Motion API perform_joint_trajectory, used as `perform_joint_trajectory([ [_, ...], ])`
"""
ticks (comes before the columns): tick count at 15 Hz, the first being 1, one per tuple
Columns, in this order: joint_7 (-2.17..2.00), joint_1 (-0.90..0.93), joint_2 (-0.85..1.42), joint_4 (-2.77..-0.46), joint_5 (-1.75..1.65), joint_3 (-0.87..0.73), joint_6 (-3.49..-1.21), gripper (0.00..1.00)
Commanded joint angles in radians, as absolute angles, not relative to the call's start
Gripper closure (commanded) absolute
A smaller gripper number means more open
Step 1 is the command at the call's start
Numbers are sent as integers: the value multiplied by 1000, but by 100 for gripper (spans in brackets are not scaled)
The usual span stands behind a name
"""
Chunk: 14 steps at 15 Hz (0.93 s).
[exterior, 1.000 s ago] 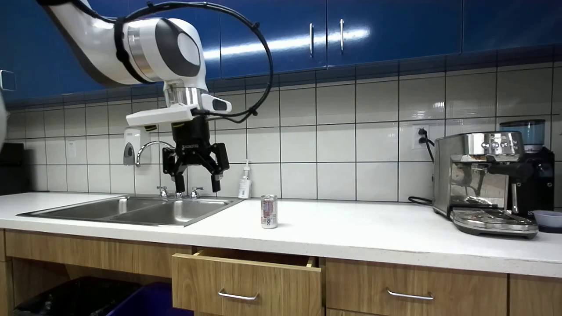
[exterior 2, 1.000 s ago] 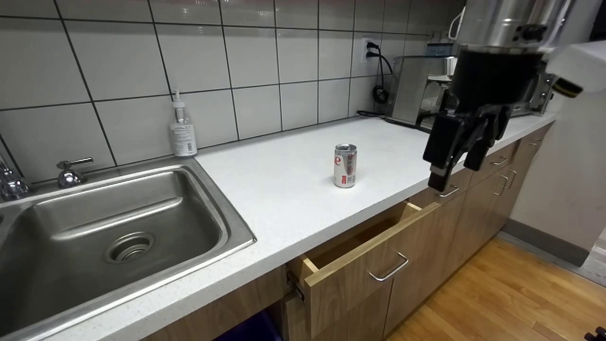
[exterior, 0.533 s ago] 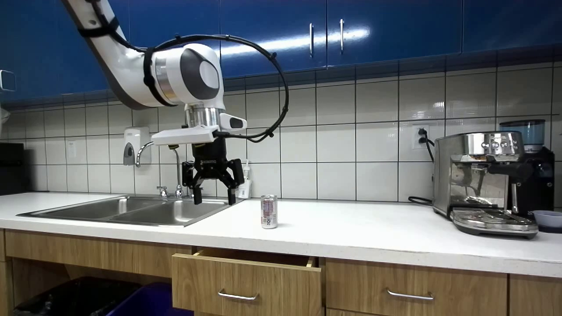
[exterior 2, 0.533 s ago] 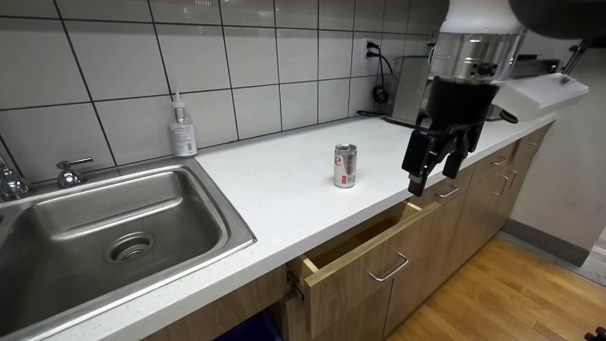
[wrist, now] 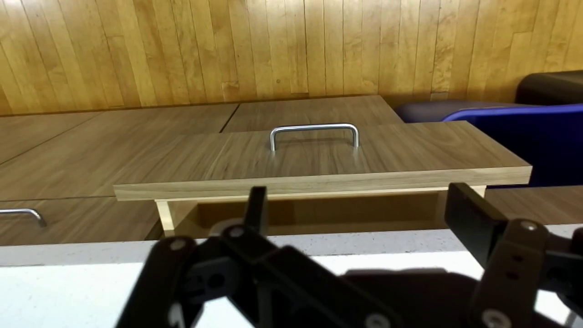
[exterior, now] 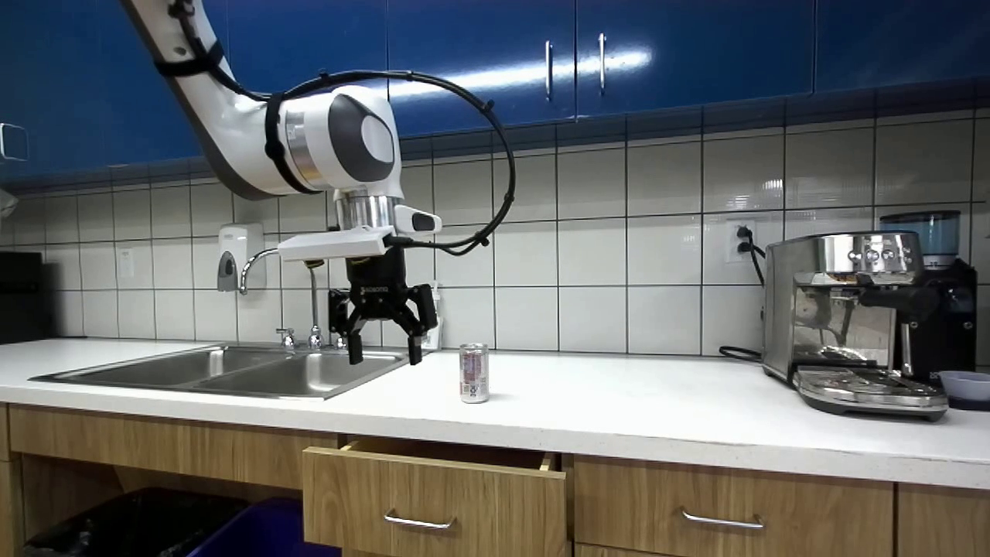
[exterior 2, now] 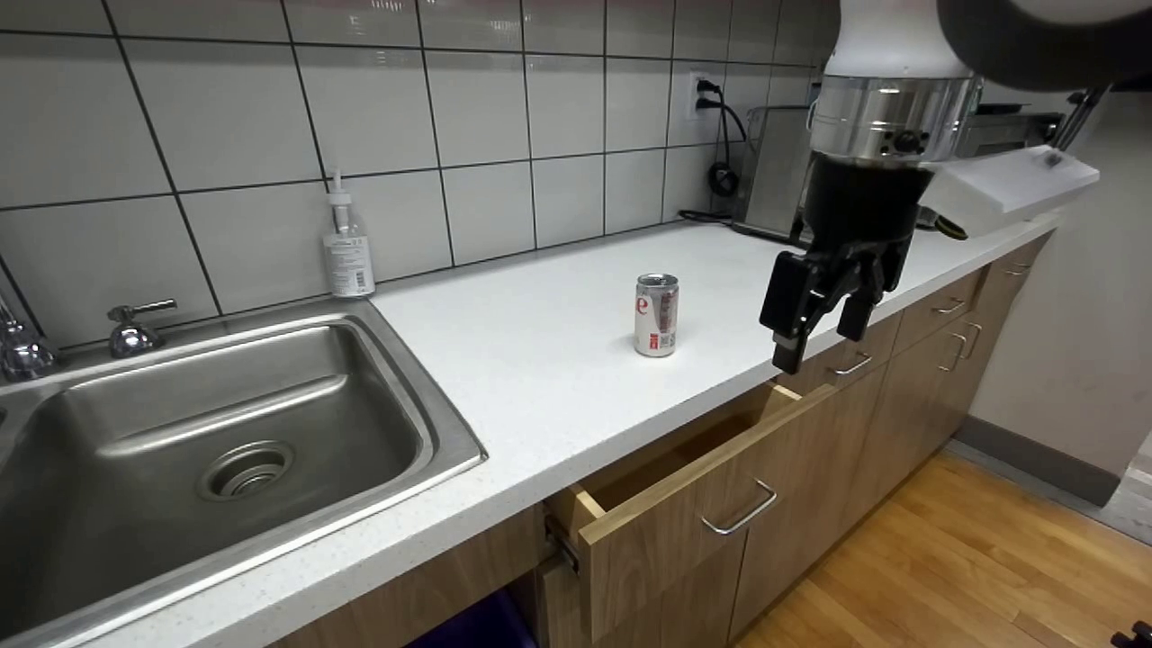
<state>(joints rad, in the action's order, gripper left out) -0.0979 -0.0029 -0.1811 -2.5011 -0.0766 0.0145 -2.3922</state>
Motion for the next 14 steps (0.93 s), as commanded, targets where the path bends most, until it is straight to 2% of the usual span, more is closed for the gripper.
perform_joint_trajectory([
  [1, -81, -6, -171, -2495, -78, 13, -2402, 0],
  [14, 57, -5, 23, -2403, -43, -9, -2495, 0],
])
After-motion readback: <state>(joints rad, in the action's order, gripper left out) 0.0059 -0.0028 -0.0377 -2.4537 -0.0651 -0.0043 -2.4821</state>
